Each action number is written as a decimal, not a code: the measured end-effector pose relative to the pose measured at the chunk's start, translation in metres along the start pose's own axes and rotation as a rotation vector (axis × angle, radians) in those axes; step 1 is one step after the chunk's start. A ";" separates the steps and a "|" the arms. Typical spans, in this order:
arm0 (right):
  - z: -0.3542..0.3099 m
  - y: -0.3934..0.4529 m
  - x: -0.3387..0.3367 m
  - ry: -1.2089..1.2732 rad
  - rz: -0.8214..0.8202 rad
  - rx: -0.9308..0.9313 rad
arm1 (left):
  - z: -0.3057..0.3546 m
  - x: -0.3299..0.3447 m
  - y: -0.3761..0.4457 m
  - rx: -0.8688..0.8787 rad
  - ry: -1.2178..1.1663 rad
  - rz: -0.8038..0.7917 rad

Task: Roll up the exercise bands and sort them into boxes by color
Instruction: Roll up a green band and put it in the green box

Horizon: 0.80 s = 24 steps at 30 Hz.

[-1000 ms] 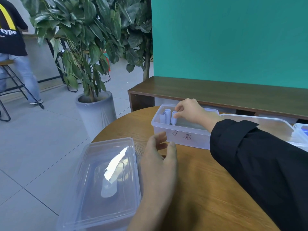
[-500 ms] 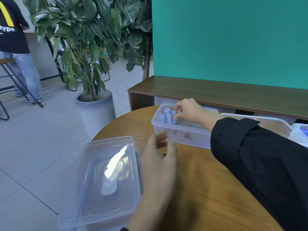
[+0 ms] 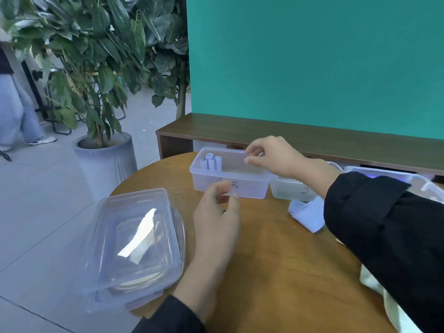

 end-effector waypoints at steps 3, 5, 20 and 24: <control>-0.004 -0.052 -0.016 0.014 0.011 0.028 | 0.009 0.012 -0.018 0.033 0.005 -0.079; -0.003 -0.087 -0.022 0.020 0.012 0.063 | 0.013 0.023 -0.031 0.045 0.011 -0.144; 0.049 -0.307 -0.027 -0.190 0.506 0.337 | 0.018 0.083 -0.123 0.120 0.163 -0.454; 0.068 -0.324 -0.033 -0.173 0.531 0.458 | 0.015 0.098 -0.137 0.137 0.232 -0.524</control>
Point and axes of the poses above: each hand's wrist, its own y-axis towards the middle knuckle, its own x-axis out of the palm, z = x × y, the point moved 5 cm from there along y, towards the middle knuckle, and after that the axes turned 5 degrees about y, right-handed, at the moved point
